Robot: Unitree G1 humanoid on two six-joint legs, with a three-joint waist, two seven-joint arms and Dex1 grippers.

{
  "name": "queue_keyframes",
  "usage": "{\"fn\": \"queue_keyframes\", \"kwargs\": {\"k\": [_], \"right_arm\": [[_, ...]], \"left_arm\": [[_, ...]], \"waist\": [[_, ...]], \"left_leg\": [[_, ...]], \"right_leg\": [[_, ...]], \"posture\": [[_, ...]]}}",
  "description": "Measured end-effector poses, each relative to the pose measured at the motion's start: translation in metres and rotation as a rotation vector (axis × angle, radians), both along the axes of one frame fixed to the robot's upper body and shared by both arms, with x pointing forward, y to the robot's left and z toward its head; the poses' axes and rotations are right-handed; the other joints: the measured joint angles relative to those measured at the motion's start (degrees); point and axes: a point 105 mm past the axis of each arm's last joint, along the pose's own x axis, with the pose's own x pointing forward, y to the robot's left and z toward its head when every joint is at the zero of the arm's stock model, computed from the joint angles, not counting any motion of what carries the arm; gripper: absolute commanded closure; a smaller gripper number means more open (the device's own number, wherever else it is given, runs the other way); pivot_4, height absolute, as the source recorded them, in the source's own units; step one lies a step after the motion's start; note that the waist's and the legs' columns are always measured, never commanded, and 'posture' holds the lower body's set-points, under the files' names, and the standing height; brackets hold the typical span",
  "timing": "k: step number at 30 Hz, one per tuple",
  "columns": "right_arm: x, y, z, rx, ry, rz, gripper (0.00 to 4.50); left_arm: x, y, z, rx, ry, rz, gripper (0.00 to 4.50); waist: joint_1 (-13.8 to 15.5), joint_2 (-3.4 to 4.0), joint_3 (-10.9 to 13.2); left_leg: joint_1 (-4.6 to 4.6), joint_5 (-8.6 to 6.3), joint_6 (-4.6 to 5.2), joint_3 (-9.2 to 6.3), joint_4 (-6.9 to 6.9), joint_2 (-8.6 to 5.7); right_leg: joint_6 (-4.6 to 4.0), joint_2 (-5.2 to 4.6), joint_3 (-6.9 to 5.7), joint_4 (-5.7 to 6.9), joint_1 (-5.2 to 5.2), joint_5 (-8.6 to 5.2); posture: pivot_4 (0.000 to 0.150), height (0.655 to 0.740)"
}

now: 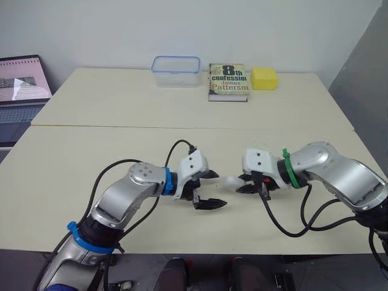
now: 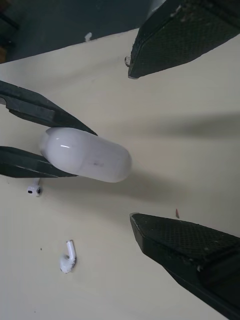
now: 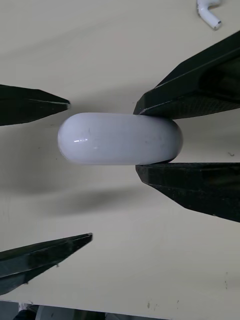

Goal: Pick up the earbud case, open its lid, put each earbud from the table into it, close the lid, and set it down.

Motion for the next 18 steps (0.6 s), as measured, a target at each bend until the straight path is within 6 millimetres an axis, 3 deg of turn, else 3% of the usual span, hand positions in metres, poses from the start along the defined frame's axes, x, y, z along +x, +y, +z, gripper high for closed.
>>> {"fn": "queue_keyframes", "kwargs": {"k": [16,18], "right_arm": [[-0.0042,0.0064,0.0017,-0.015,0.017,0.027,3.74],[-0.0047,0.0071,0.0021,-0.015,0.016,0.031,3.74]], "left_arm": [[0.0081,-0.0058,-0.0008,-0.021,-0.056,-0.024,0.00],[0.0071,-0.0063,-0.0010,-0.022,-0.051,-0.034,0.38]], "waist": [[0.04,0.00,0.00],[0.03,0.00,0.00]], "left_leg": [[0.00,0.00,0.00,0.00,0.04,-0.01],[0.00,0.00,0.00,0.00,0.05,-0.01]], "right_leg": [[-0.01,-0.01,0.01,0.05,0.00,0.00],[-0.01,-0.01,0.01,0.05,0.01,0.00]], "posture": [[0.150,0.7377],[0.150,0.7377]]}}
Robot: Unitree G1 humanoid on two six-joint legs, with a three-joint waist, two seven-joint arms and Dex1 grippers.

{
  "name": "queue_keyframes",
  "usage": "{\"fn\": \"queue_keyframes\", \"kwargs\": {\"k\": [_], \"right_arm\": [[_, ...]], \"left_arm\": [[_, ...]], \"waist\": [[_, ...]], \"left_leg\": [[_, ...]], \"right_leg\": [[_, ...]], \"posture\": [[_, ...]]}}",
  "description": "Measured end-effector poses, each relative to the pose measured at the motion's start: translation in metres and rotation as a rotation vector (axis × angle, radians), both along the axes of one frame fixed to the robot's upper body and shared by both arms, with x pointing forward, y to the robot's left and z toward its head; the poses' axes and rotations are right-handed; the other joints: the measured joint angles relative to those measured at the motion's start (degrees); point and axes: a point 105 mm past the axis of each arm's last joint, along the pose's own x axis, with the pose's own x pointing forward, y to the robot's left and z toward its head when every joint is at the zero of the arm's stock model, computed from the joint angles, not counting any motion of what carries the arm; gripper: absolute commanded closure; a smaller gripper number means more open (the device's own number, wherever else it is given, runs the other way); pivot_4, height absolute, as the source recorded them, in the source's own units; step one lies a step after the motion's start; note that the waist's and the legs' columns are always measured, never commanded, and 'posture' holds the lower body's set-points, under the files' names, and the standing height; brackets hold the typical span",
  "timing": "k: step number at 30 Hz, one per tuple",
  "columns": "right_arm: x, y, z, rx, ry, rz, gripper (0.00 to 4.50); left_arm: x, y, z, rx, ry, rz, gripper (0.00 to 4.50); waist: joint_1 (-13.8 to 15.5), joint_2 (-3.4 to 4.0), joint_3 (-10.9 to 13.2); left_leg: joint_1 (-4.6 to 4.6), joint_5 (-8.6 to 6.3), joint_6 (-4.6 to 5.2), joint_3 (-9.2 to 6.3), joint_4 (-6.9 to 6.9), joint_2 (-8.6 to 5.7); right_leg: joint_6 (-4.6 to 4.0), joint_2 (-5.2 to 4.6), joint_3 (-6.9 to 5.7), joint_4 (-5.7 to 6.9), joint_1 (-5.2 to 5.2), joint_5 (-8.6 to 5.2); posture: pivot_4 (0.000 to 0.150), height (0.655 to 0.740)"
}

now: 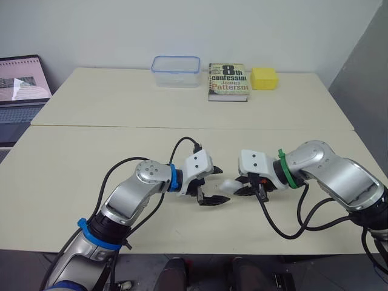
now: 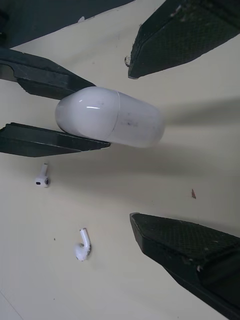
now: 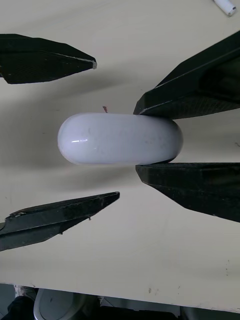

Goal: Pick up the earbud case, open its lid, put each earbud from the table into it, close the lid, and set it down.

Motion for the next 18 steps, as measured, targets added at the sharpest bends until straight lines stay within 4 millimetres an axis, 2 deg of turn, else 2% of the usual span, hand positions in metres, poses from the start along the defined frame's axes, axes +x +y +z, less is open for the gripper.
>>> {"fn": "queue_keyframes", "kwargs": {"k": [6,10,11,17,18], "right_arm": [[-0.0012,0.0033,-0.0002,0.005,0.003,0.016,3.74],[0.0008,0.0027,0.0016,0.004,-0.013,0.011,3.74],[0.0003,0.0024,0.0015,0.003,-0.008,0.014,3.74],[-0.0003,0.0019,0.0020,-0.004,-0.017,0.033,3.74],[-0.0006,0.0016,0.0021,-0.006,-0.019,0.038,3.39]], "left_arm": [[-0.0014,-0.0060,-0.0002,-0.022,0.012,-0.014,2.14],[-0.0025,-0.0071,-0.0018,-0.024,0.022,-0.027,3.53],[-0.0036,-0.0076,-0.0023,-0.019,0.018,-0.040,3.69],[-0.0037,-0.0079,-0.0021,-0.019,0.005,-0.048,3.68],[-0.0039,-0.0082,-0.0021,-0.019,0.005,-0.049,3.68]], "waist": [[0.00,0.00,0.00],[0.00,0.00,0.00],[0.00,0.00,0.00],[0.00,0.00,0.00],[0.00,0.00,0.00]], "left_leg": [[0.00,0.00,0.00,0.00,0.03,-0.01],[0.00,0.00,0.00,0.00,0.03,-0.01],[0.00,0.00,0.00,0.01,0.03,-0.01],[0.01,0.00,0.00,0.00,0.04,-0.01],[0.00,0.00,0.00,0.00,0.04,-0.01]], "right_leg": [[0.00,0.00,0.00,0.03,0.00,0.00],[0.00,0.00,0.00,0.03,0.00,0.00],[0.00,0.00,0.01,0.02,0.00,0.00],[-0.01,0.00,0.01,0.04,0.00,0.00],[-0.01,0.00,0.01,0.04,0.00,0.00]], "posture": [[0.150,0.7377],[0.150,0.7377],[0.150,0.7377],[0.150,0.7377],[0.150,0.7377]]}}
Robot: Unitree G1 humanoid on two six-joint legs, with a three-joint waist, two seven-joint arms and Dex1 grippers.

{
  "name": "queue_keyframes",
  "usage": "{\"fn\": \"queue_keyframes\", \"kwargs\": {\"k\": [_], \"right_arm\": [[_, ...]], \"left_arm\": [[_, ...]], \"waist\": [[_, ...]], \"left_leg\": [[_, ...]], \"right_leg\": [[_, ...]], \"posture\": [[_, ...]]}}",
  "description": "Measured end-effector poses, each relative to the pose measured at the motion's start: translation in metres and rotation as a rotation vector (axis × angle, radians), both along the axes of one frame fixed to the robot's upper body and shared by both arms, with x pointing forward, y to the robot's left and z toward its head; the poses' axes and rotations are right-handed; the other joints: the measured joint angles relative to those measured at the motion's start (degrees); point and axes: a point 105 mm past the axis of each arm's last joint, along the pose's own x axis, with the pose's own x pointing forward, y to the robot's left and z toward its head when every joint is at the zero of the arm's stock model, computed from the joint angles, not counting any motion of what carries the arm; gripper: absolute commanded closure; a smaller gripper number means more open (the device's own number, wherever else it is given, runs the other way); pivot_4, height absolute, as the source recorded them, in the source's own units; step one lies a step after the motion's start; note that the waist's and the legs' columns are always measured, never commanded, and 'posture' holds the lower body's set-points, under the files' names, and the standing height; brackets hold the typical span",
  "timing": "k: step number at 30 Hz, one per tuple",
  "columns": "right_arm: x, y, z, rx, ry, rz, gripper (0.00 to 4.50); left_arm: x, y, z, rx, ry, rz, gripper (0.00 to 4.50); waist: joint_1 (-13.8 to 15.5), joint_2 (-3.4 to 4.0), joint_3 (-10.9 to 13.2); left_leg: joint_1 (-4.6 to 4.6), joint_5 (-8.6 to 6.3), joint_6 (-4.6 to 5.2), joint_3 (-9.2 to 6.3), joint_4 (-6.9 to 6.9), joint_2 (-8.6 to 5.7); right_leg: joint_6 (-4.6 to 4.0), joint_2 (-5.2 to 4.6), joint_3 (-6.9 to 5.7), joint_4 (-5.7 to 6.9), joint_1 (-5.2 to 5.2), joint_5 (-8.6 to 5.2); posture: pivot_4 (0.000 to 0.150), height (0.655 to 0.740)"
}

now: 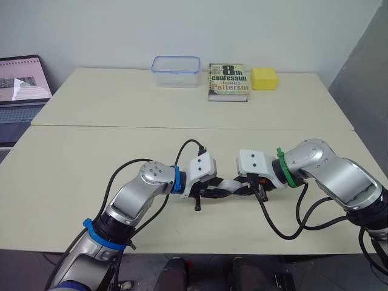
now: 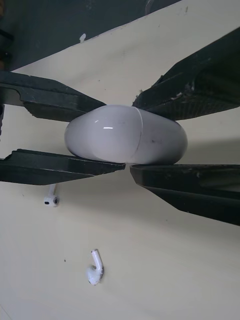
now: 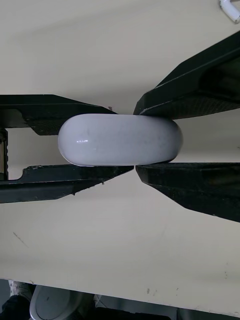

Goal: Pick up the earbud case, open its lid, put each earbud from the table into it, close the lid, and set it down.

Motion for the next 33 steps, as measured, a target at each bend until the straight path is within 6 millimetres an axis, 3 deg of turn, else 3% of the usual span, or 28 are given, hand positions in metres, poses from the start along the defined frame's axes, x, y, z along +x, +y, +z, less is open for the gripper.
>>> {"fn": "queue_keyframes", "kwargs": {"k": [9,15,18,22,26,33], "right_arm": [[-0.002,-0.016,-0.001,-0.045,-0.031,0.042,0.28],[0.000,-0.040,0.015,-0.045,-0.146,0.052,0.23],[0.002,-0.035,0.028,0.041,-0.209,0.074,0.23],[-0.005,-0.017,0.037,0.142,-0.236,0.114,0.23],[-0.006,0.001,0.035,0.209,-0.230,0.115,0.23],[0.007,0.010,0.032,0.212,-0.258,0.078,0.23]], "left_arm": [[0.000,0.002,-0.003,-0.032,0.039,0.019,3.69],[-0.005,0.013,-0.007,-0.202,0.156,0.065,3.69],[-0.004,0.017,-0.006,-0.315,0.198,0.104,3.69],[-0.006,0.023,-0.008,-0.342,0.168,0.119,3.69],[-0.008,0.022,-0.007,-0.345,0.135,0.099,3.69],[-0.011,0.021,-0.007,-0.332,0.103,0.063,3.69]], "waist": [[0.00,0.00,0.00],[0.02,0.00,0.00],[-0.01,0.00,0.00],[0.00,0.01,-0.01],[0.09,0.01,-0.01],[0.07,0.01,-0.01]], "left_leg": [[0.00,0.00,0.00,0.01,0.01,0.00],[0.07,0.00,0.00,0.07,0.02,0.03],[0.13,0.00,0.00,0.08,0.02,0.06],[0.12,0.00,0.00,0.10,0.01,0.07],[0.13,0.00,0.00,0.09,0.04,0.02],[0.12,0.00,0.00,0.10,0.04,0.02]], "right_leg": [[0.00,0.00,0.00,0.00,0.01,0.00],[0.00,-0.01,0.04,0.02,0.05,0.00],[-0.02,0.00,0.06,0.08,0.07,0.01],[-0.17,0.00,0.08,0.04,0.08,0.10],[-0.17,-0.02,0.09,0.05,0.10,0.10],[-0.19,-0.01,0.09,0.04,0.09,0.12]], "posture": [[0.150,0.7377],[0.150,0.7377],[0.150,0.7377],[0.150,0.7377],[0.150,0.7377],[0.150,0.7377]]}}
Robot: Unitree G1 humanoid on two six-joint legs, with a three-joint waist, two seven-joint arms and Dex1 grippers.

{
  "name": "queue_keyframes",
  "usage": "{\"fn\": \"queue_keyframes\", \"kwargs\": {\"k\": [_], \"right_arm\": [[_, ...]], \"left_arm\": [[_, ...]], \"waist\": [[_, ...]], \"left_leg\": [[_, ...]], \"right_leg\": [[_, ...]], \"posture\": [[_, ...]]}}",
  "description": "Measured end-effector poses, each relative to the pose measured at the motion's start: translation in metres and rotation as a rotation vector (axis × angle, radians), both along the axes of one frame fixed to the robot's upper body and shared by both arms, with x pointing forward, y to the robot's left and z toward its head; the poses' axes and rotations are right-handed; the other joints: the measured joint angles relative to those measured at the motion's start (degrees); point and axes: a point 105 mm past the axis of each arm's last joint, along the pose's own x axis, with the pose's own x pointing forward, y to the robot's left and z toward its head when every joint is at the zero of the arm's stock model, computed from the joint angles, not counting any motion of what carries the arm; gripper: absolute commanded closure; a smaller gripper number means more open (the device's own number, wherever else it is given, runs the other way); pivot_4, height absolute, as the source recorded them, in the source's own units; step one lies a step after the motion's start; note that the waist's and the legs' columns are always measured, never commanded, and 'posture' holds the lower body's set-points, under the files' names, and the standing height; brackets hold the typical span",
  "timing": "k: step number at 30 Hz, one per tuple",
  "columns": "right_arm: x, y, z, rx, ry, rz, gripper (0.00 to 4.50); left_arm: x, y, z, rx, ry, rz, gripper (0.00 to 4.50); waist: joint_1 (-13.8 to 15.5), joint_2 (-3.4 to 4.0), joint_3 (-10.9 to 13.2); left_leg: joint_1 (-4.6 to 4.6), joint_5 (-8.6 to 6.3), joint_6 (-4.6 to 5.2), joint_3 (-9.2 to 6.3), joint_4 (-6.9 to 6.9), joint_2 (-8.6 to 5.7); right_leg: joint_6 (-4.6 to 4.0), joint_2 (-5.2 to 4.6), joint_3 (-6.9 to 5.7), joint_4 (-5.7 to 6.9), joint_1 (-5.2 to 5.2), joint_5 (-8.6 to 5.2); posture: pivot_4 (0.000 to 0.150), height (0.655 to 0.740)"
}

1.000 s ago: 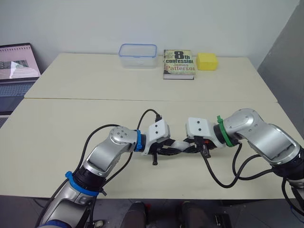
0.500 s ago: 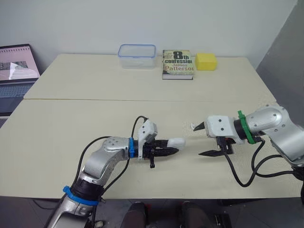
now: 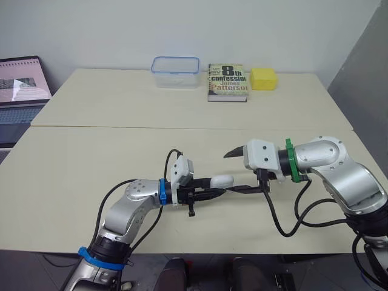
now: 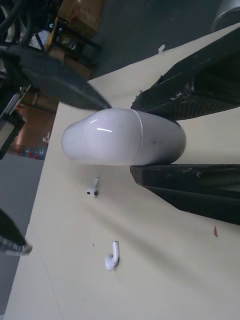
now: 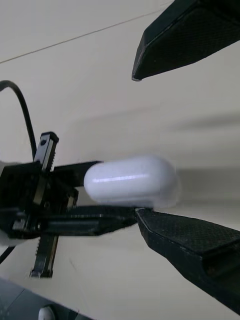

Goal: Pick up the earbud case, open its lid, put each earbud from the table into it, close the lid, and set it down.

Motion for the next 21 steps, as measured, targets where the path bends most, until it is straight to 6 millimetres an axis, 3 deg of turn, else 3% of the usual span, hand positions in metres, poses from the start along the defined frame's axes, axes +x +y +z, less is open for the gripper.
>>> {"fn": "queue_keyframes", "kwargs": {"k": [8,17,21], "right_arm": [[0.002,0.001,-0.001,-0.002,0.017,-0.001,0.23],[0.007,-0.002,0.013,0.048,0.036,-0.043,0.23],[0.001,-0.016,0.018,0.086,0.071,-0.057,0.23]], "left_arm": [[-0.001,0.005,-0.007,0.038,-0.014,0.013,3.69],[-0.007,0.003,-0.010,0.054,-0.060,-0.017,3.69],[0.002,0.004,-0.006,0.021,-0.095,0.053,3.69]], "waist": [[-0.01,0.00,0.00],[-0.01,0.00,0.00],[0.07,0.00,0.00]], "left_leg": [[0.01,0.00,0.00,0.00,0.00,0.01],[0.01,0.00,0.00,0.00,0.00,0.01],[-0.01,0.00,0.00,0.00,0.00,0.01]], "right_leg": [[0.00,0.00,0.00,0.02,0.00,0.00],[-0.07,0.00,0.00,0.02,0.00,0.04],[-0.08,0.00,-0.01,-0.02,0.01,0.05]], "posture": [[0.150,0.7377],[0.150,0.7377],[0.150,0.7377]]}}
